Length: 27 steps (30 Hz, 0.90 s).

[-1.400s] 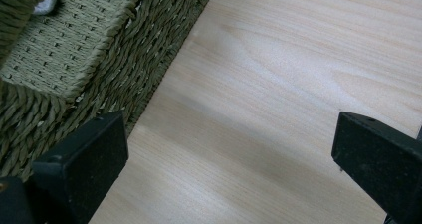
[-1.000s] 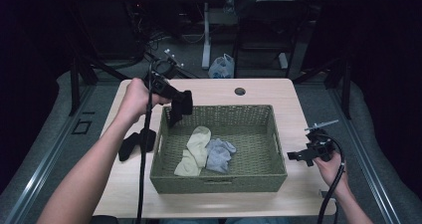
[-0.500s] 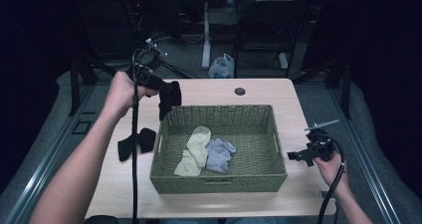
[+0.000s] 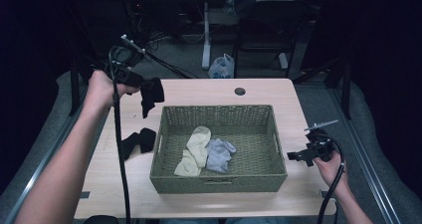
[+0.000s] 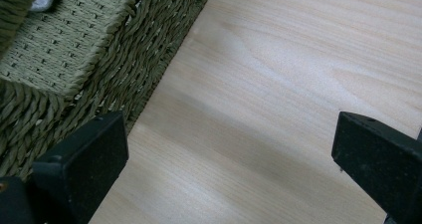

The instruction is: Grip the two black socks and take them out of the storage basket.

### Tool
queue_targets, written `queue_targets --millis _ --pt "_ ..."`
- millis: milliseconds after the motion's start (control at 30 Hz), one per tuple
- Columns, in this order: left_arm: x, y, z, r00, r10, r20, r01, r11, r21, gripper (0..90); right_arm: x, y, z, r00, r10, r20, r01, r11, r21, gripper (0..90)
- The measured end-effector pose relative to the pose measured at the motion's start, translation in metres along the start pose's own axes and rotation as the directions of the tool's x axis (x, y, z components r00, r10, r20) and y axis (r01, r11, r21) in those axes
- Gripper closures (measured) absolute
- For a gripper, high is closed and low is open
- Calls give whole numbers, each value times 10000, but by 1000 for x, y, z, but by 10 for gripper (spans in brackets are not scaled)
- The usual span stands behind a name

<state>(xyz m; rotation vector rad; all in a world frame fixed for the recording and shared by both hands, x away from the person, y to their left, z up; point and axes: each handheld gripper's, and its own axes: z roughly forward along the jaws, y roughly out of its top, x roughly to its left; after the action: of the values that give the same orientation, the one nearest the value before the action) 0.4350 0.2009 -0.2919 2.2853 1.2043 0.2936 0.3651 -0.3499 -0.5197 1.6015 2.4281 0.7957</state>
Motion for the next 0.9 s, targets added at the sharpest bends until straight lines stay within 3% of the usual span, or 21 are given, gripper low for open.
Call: queue_targets --millis 400,900 --pt "31 -25 1 9966 -767 -308 771 9969 125 850 0 0 0 10000 15 0 -15 10000 33 6" --pt "52 -56 22 9886 -1458 -371 1470 9887 307 848 0 0 1 10000 49 9 -49 10000 9 7"
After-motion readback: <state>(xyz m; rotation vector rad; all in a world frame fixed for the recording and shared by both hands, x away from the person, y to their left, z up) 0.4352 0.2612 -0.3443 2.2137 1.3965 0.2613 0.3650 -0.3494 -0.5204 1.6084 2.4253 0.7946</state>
